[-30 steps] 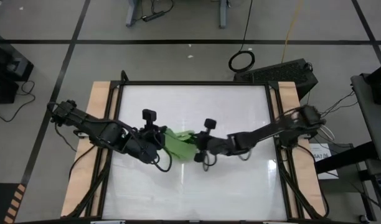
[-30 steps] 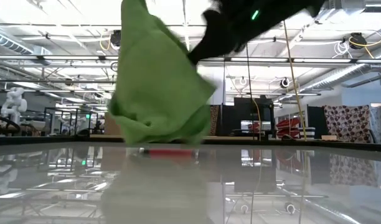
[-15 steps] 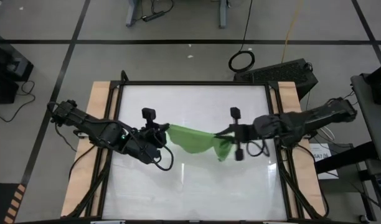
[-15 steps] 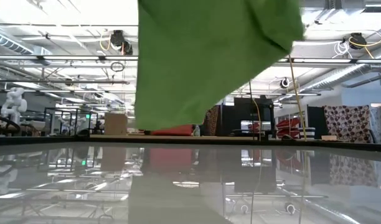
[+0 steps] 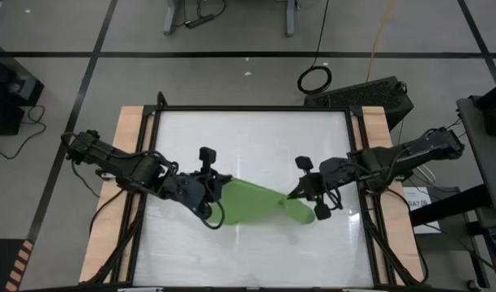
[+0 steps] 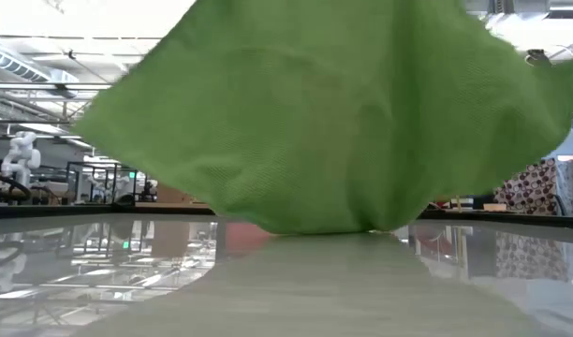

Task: Roll towel into tight, uniform cylinder
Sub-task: Fold the green microfiber towel

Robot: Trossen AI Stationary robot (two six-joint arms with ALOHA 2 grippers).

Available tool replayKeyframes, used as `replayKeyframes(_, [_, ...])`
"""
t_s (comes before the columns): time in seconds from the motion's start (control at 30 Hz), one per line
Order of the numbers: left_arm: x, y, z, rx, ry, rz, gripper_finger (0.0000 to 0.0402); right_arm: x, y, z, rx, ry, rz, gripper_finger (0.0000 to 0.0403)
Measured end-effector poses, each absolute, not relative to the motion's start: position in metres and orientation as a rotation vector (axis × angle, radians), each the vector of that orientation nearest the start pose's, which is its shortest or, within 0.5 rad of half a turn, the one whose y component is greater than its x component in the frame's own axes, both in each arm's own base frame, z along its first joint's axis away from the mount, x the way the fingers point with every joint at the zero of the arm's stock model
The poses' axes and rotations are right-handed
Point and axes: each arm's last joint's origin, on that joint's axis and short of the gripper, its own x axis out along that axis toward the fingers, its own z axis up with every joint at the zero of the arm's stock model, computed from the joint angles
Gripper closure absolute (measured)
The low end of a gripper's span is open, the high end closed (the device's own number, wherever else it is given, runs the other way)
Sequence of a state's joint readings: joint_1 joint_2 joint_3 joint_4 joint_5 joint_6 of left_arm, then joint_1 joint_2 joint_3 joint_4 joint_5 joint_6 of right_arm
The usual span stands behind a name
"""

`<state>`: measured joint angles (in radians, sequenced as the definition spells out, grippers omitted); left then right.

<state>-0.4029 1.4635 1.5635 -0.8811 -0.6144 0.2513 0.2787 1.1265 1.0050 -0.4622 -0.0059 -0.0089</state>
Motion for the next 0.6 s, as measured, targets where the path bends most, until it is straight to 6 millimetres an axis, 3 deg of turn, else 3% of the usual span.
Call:
replayKeyframes(0.17, [0.283,-0.078,0.380,0.663,0.760,0.262,0.0401,0.229,0.046,0.315,-0.236,0.624,0.097,0.0403])
replayKeyframes(0.3, [0.290,-0.047,0.377,0.763,0.825,0.421,0.0401,0.232,0.022,0.317,-0.427,0.634,-0.094,0.0403])
replayKeyframes(0.47, [0.299,-0.012,0.387,0.778,0.799,0.584,0.0401,0.234,-0.006,0.334,-0.606,0.630,-0.375,0.0403])
replayKeyframes(0.6, [0.298,-0.012,0.392,0.776,0.767,0.558,0.0401,0.230,-0.005,0.352,-0.559,0.613,-0.330,0.0403])
